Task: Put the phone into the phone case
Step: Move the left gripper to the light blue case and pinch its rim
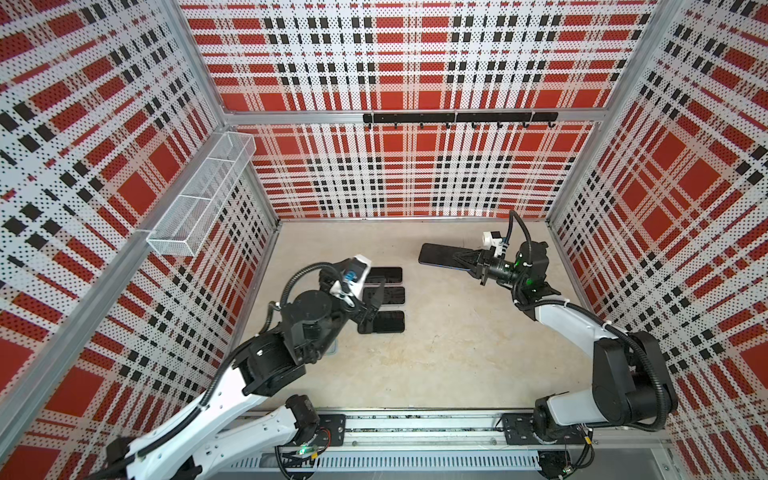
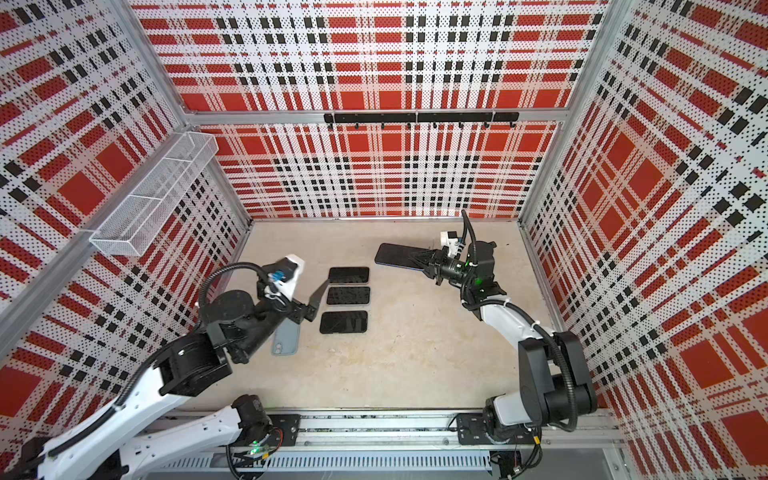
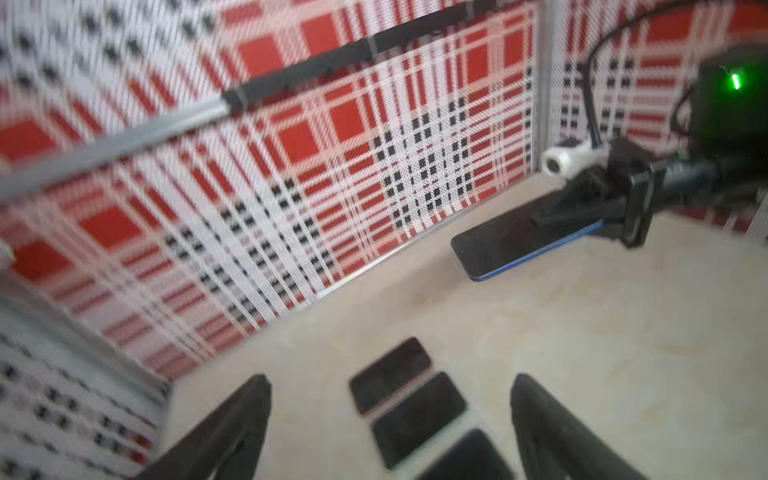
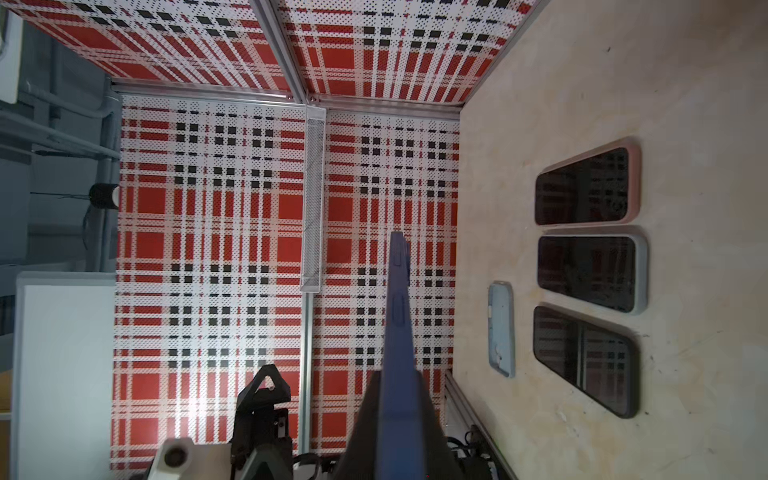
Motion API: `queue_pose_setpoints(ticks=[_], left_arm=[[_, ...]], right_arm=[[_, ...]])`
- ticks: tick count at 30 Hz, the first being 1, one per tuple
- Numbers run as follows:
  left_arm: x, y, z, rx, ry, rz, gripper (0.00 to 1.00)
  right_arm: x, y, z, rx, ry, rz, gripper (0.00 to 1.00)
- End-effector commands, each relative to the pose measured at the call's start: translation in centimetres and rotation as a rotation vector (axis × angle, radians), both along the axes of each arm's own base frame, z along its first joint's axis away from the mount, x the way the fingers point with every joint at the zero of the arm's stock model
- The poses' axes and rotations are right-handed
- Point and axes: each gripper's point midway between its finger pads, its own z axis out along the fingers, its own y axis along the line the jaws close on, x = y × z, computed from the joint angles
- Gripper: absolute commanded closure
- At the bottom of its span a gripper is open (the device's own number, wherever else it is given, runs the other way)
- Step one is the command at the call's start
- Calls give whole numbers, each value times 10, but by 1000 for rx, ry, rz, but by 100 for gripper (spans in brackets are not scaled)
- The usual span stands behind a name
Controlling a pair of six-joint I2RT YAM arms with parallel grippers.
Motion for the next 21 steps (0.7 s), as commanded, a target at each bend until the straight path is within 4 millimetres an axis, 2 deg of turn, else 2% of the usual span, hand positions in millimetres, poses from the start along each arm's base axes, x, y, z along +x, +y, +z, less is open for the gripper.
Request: queue_pose_setpoints(ticks=[1, 3, 6, 8, 10, 14, 17, 21], left_arm=[[-26, 33, -111, -280, 609, 283, 16], [-35, 48, -143, -414, 789, 433, 16], [-46, 60, -180, -660, 980, 618, 19], [-48, 62, -204, -834, 1055, 714, 19], [-50, 66, -228, -966, 1108, 807, 23], [-48, 80, -253, -955, 1088, 937, 25], [-48, 95, -262, -945, 1049, 1042, 30], [-45, 124, -273, -938, 962, 1189, 34]], right_arm=[[1, -5, 3, -122, -139, -39, 100], [-4, -3, -8, -178, -158, -44, 100], [-16, 9, -17, -258, -202, -2, 100], [-26, 20, -23, -316, -232, 42, 100], [-37, 30, -30, -376, -252, 85, 100], [-46, 34, -41, -403, -256, 110, 100], [-48, 34, -48, -391, -250, 110, 100], [-49, 35, -52, -377, -246, 115, 100]])
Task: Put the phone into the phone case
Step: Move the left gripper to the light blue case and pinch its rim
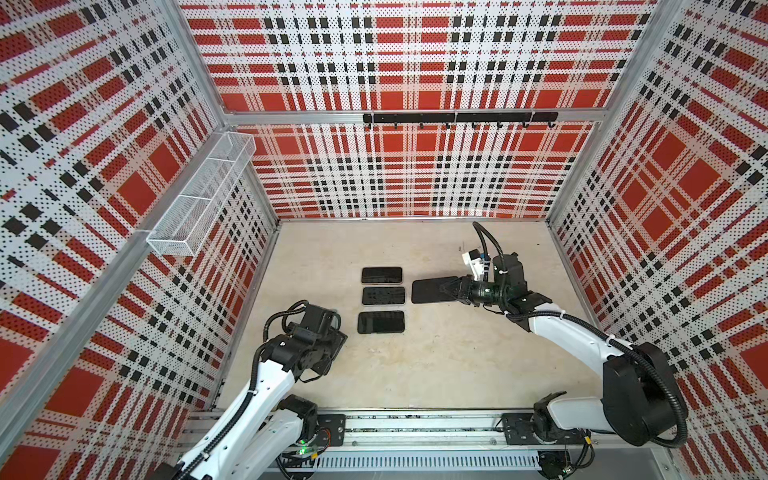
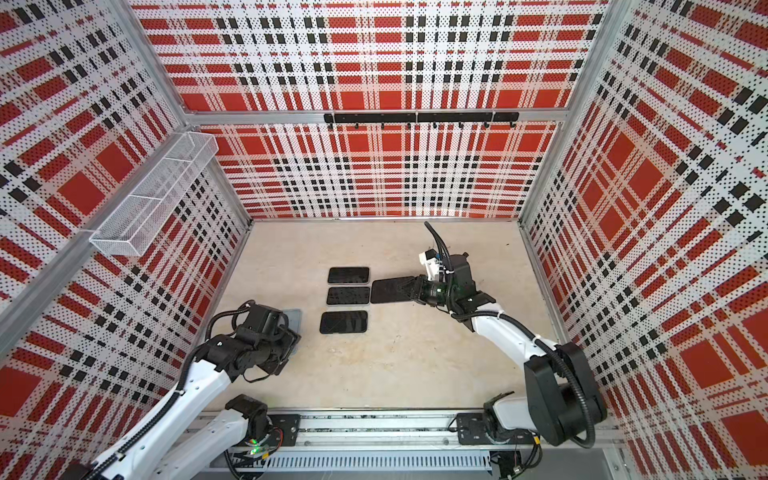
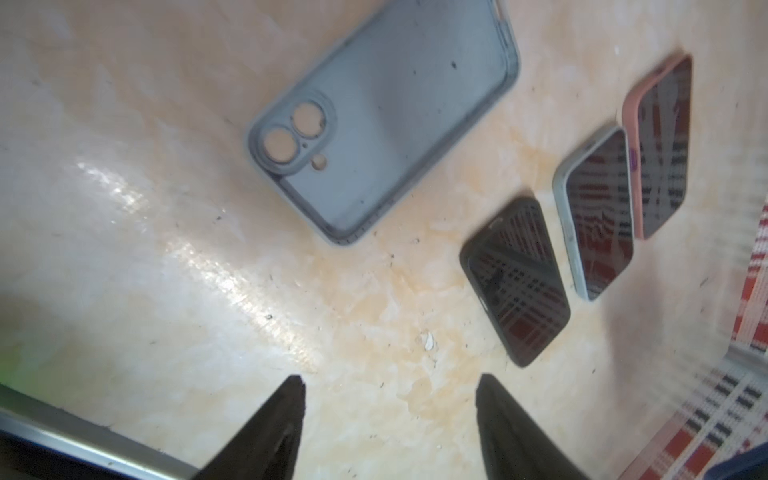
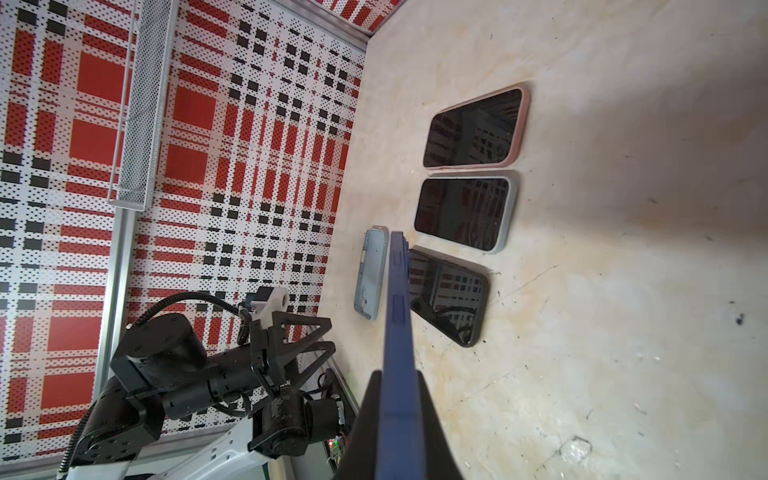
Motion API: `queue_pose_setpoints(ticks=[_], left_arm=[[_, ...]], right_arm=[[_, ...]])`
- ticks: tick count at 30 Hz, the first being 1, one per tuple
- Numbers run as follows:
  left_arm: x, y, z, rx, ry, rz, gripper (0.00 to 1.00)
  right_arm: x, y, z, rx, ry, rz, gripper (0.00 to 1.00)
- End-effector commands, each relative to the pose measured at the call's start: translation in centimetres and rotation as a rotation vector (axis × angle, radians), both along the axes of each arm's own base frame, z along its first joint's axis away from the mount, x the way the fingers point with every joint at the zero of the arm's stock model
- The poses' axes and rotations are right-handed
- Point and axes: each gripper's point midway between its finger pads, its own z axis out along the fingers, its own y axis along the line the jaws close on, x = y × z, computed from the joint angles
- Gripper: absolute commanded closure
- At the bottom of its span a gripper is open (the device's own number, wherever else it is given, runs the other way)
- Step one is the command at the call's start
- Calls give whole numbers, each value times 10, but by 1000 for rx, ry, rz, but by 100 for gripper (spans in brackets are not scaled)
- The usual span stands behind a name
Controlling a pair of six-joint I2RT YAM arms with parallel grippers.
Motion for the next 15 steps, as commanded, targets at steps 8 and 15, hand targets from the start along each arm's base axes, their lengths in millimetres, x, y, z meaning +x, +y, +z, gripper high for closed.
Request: queue_pose_setpoints(ticks=[8, 15], left_arm=[[8, 50, -31, 89, 34, 286, 37], [9, 49, -46, 68, 111, 312, 41]], right_arm=[[3, 2, 19, 32, -117, 14, 100], [6, 3, 12, 26, -103, 13, 100]])
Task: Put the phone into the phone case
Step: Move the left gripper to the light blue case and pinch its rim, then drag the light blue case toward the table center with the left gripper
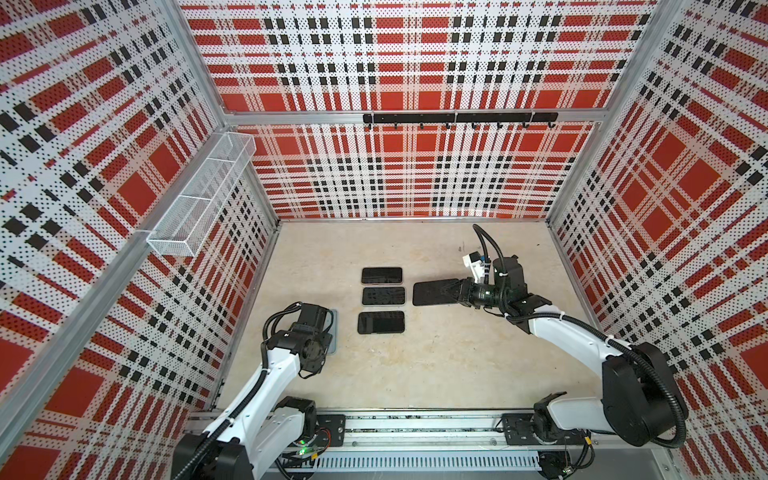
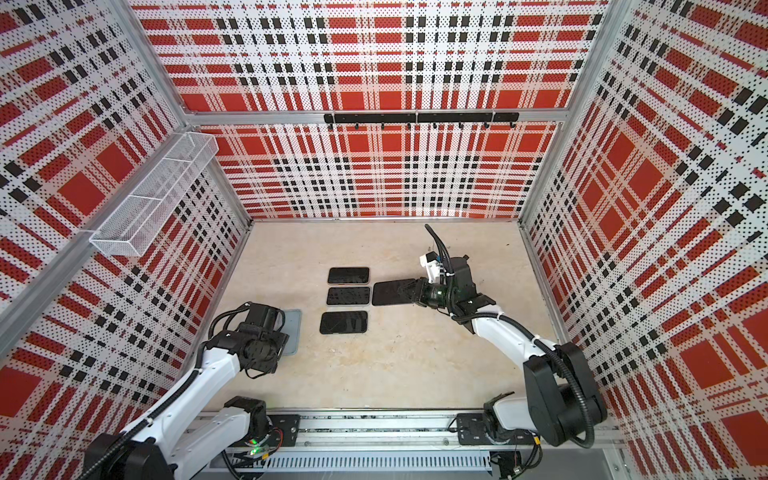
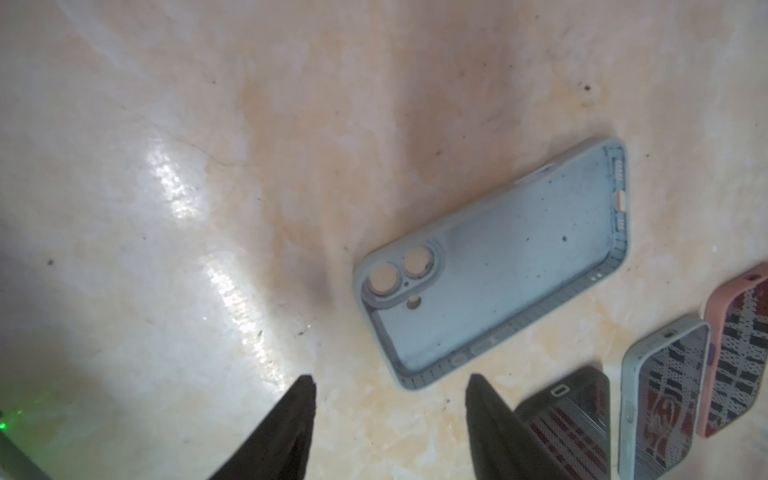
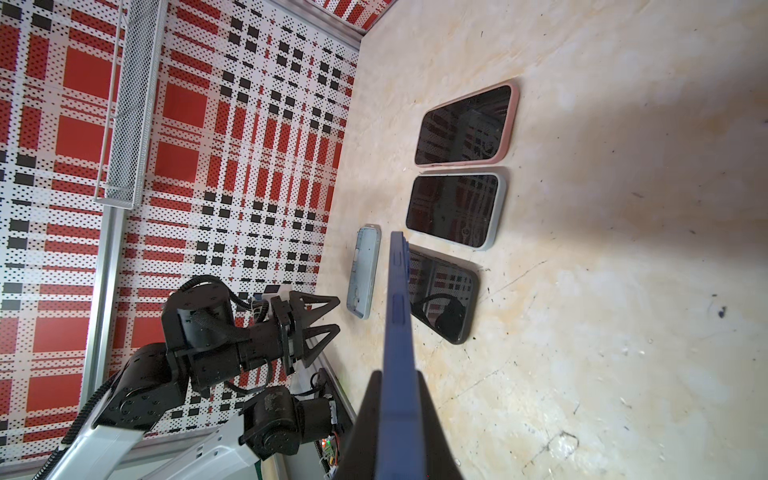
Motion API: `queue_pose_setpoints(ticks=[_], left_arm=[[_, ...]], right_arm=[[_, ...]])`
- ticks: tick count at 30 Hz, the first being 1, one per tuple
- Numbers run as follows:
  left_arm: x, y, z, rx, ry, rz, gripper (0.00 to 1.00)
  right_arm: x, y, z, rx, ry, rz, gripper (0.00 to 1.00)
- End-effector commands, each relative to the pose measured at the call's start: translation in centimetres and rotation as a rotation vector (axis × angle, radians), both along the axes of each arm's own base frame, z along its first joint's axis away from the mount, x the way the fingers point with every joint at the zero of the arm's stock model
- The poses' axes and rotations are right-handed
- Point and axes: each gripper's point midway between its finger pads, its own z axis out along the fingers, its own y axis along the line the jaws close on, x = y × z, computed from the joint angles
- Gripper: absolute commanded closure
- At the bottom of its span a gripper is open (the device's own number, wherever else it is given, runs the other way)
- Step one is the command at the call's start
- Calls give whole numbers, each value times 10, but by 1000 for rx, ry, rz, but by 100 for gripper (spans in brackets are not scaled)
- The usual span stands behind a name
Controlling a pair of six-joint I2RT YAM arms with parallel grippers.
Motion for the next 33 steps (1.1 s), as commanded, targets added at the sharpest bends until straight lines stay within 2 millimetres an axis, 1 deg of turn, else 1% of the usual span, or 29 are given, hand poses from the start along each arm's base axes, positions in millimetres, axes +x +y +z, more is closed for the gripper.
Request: queue_pose_setpoints(ticks=[1, 5, 10, 12, 14, 15, 18, 19, 22, 24, 26, 28, 30, 32, 33], left_arm=[[5, 1, -5, -21, 4, 54, 41], [9, -3, -16, -47, 30, 55, 46], [10, -4, -25, -45, 71, 54, 49], [8, -4, -28, -50, 84, 67, 55], [7, -3, -32, -52, 90, 77, 66], [6, -3, -34, -53, 93, 87, 70], [4, -1, -38, -49, 101, 99, 77], [2, 0, -39, -44, 105, 105, 81], [2, 5, -36, -26, 93, 122, 90], [4, 9, -31, -11, 73, 136, 97], [7, 15, -23, 17, 38, 148, 100], [13, 23, -9, 51, -9, 149, 100], [23, 33, 12, 115, -81, 127, 100], [33, 46, 43, 210, -163, 89, 100], [41, 50, 59, 261, -208, 40, 100]], right_arm=[[7, 4, 15, 33, -95, 14, 100], [10, 6, 12, 40, -85, 11, 100], [10, 6, 8, 45, -69, 11, 100], [10, 6, 6, 43, -68, 8, 100], [11, 5, 5, 42, -67, -1, 100], [12, 4, 5, 44, -68, -5, 100], [12, 2, 7, 50, -71, -10, 100], [12, 2, 8, 51, -72, -11, 100], [11, 0, 9, 49, -73, -15, 100], [10, -2, 9, 47, -69, -19, 100], [9, -3, 10, 47, -67, -20, 100], [8, -4, 13, 46, -70, -21, 100], [6, -6, 17, 46, -77, -24, 100], [5, -9, 23, 46, -94, -25, 100], [4, -11, 26, 47, -99, -26, 100]])
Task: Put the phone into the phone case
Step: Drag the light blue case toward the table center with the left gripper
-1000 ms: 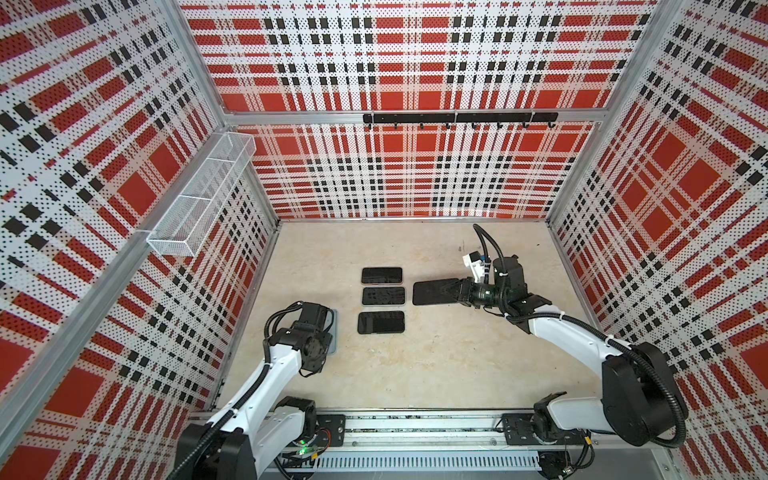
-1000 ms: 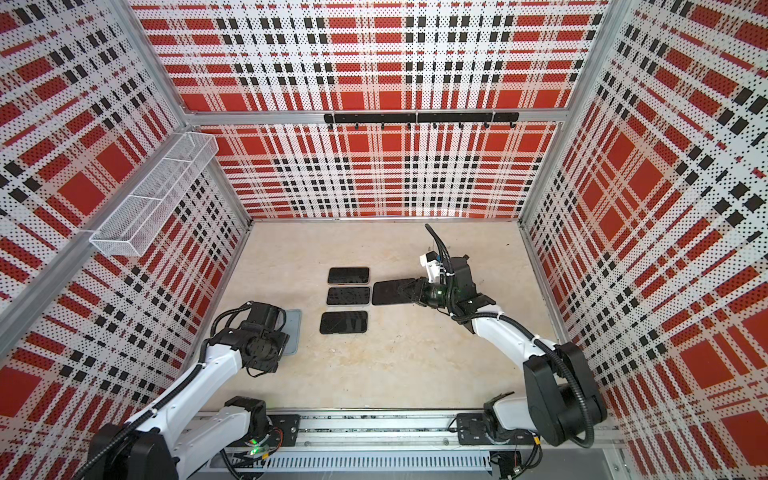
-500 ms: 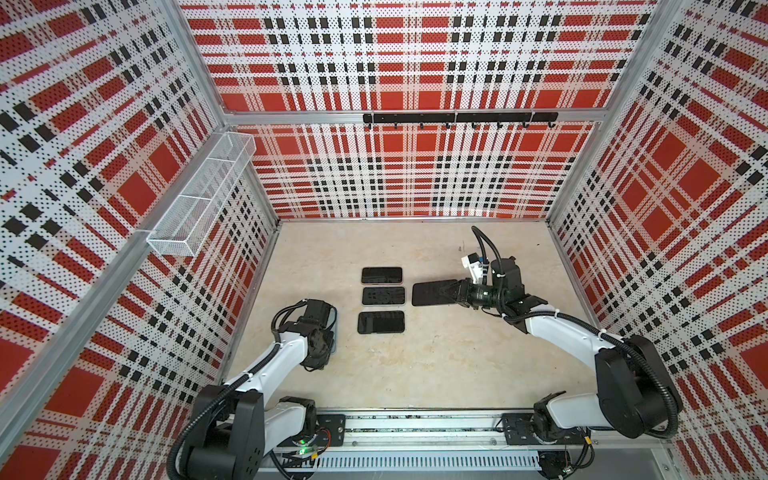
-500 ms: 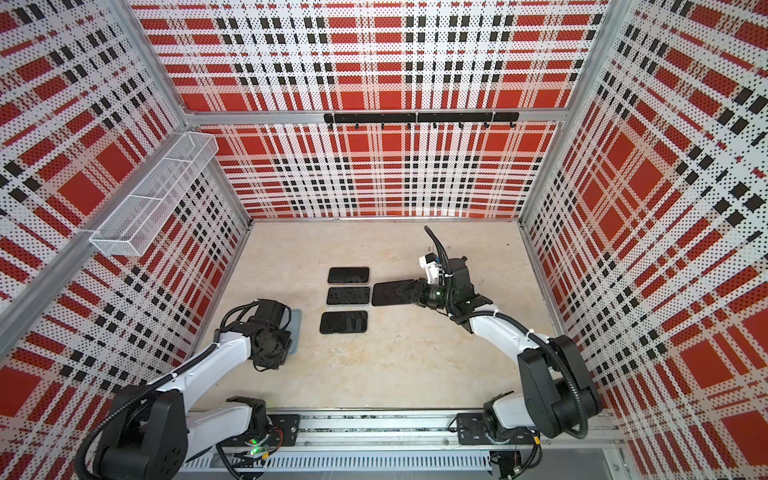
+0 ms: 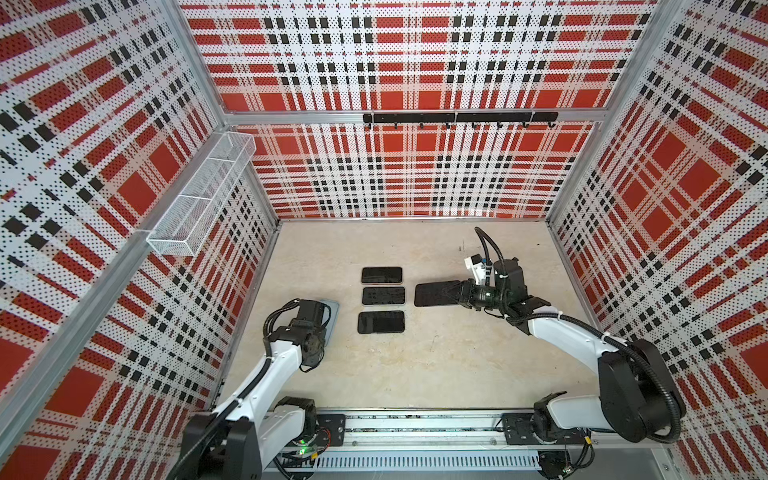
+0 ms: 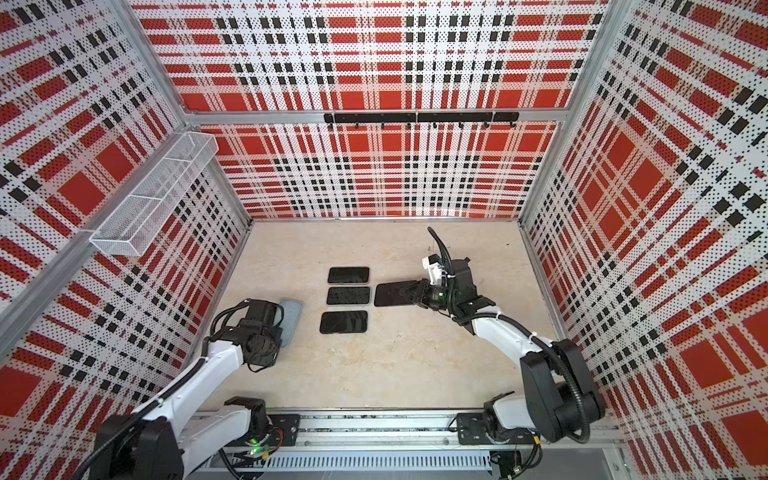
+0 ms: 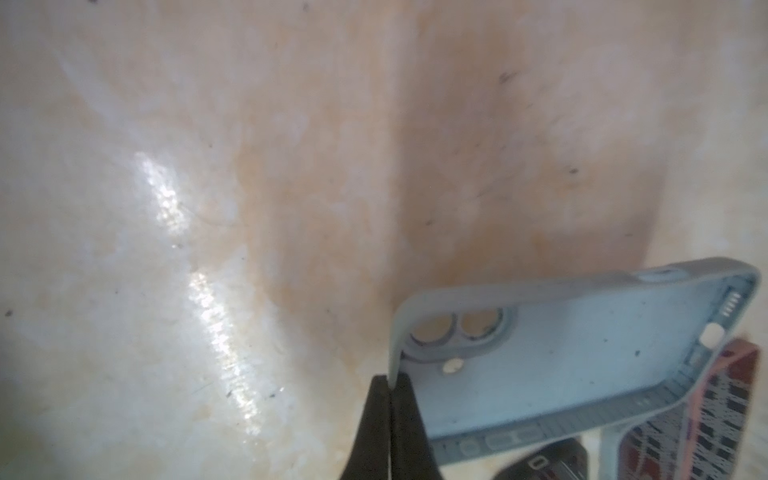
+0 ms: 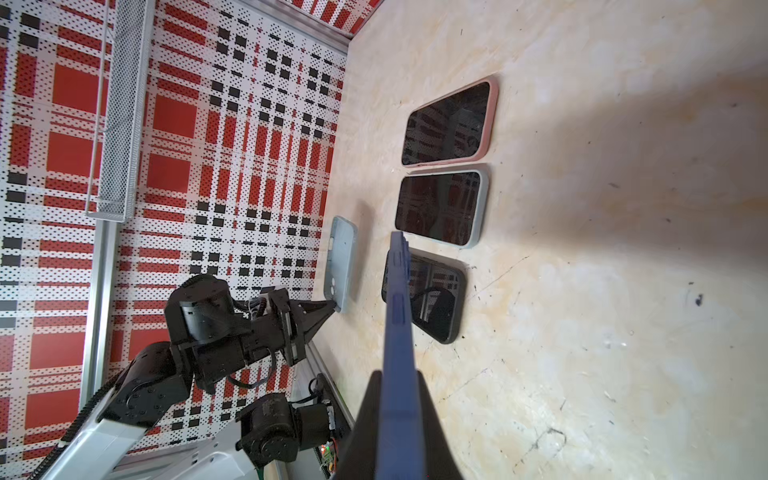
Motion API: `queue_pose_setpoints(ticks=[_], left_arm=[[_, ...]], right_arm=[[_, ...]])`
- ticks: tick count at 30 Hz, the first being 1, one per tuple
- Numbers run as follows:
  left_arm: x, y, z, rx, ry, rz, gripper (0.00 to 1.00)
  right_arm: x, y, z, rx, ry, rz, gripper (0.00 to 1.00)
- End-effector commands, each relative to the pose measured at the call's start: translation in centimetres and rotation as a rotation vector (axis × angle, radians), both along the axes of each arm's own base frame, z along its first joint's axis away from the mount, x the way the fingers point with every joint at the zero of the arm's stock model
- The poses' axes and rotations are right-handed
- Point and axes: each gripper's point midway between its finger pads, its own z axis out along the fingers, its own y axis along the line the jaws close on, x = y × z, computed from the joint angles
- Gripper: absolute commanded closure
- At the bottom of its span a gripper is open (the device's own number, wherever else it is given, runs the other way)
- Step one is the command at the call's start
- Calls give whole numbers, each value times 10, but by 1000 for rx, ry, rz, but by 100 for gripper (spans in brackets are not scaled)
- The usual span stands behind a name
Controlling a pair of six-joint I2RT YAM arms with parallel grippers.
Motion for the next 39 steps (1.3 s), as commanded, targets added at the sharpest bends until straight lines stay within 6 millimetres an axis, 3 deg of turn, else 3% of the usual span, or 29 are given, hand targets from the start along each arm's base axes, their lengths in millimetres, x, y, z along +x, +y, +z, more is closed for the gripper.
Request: queue_pose_setpoints(ticks=[1, 3, 5, 8, 12, 16, 18, 21, 24, 26, 32, 39], left_arm=[[30, 25, 64, 232, -159, -112, 100], [55, 15, 95, 311, -246, -306, 100], [79, -16, 120, 341, -336, -585, 100], [89, -65, 134, 289, -372, -905, 100], [74, -135, 118, 175, -292, -1289, 100], [25, -216, 89, 118, -164, -1681, 100], [2, -245, 70, 45, -101, -1786, 100], [-12, -275, 43, -81, -39, -1806, 100], [-17, -291, 22, -203, -8, -1773, 100], [-21, -291, 8, -230, 38, -1752, 100], [-34, -271, -27, -233, 186, -1662, 100], [-43, -243, -45, -179, 266, -1525, 100]], right_arm=[[1, -5, 41, 40, -139, 4, 100], [-2, -12, 54, 42, -170, -1, 100], [-3, -25, 68, 45, -200, -22, 100], [-5, -51, 90, 56, -236, -79, 100], [-12, -81, 114, 50, -271, -139, 100], [-26, -88, 126, 4, -286, -137, 100], [-31, -86, 127, 7, -279, -121, 100], [-35, -83, 115, 26, -232, -100, 100], [-41, -80, 93, 21, -156, -87, 100], [-48, -75, 78, 13, -116, -70, 100], [-74, -41, 36, -38, -18, 50, 100], [-96, -15, 1, -74, 65, 148, 100]])
